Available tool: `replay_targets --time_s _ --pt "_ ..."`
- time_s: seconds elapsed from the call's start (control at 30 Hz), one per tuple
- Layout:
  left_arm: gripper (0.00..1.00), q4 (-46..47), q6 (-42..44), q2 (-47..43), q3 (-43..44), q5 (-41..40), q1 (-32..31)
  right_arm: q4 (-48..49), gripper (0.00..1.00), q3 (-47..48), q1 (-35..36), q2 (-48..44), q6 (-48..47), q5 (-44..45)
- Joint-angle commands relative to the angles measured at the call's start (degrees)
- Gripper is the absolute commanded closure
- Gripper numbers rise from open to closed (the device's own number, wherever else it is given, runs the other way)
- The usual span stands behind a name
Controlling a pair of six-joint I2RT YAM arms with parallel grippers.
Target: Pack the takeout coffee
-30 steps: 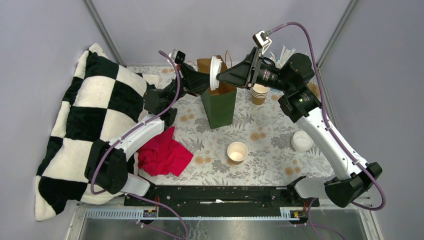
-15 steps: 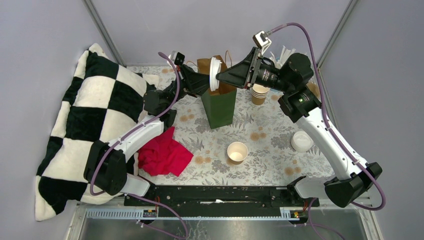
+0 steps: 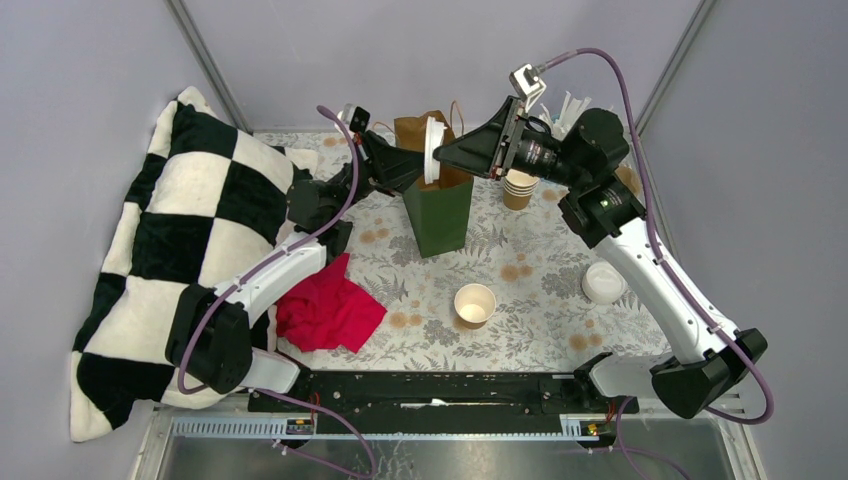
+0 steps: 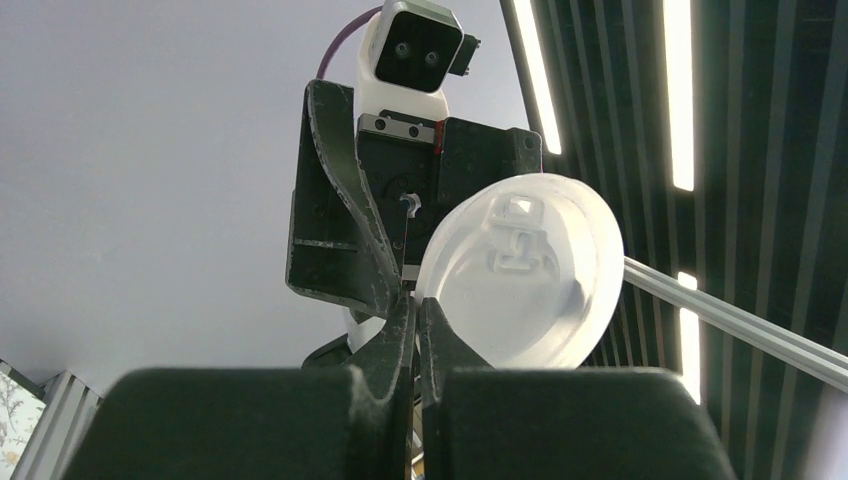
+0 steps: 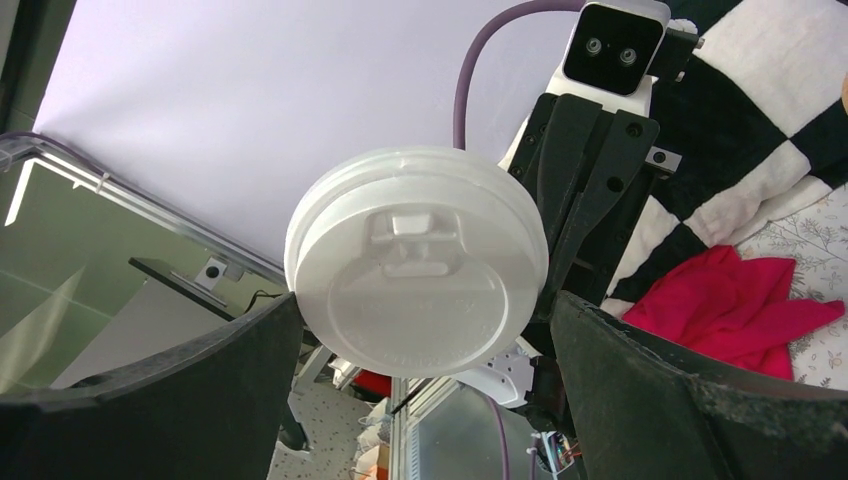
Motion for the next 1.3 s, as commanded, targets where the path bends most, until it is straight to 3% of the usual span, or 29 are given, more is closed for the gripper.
replay_targets --time_s 0.0,0.53,0.9,1.07,1.27 --pt "1.00 1.69 0.87 -1.17 -0.84 0.31 -0.16 6.07 0.00 -0.80 0.60 -3.40 0.37 0.47" --pt "1.00 -0.61 2.59 -2.13 -0.84 0.89 -0.16 4.21 0.01 -0.20 0.60 -2.07 0.67 1.29" --pt "1.00 0.47 1.74 -1.92 -1.37 0.47 -0.15 7.24 0.19 -1.38 0.58 -1.70 3.04 0.51" --pt "1.00 -0.26 2.19 -2.18 -1.19 0.54 -0.07 1.64 0.04 -0.23 0.66 -1.84 -0.76 1.98" --pt "1.00 -0.74 2.57 -2.27 -1.36 0.35 -0.07 -0.32 0.06 0.24 0.58 -2.09 -2.31 2.64"
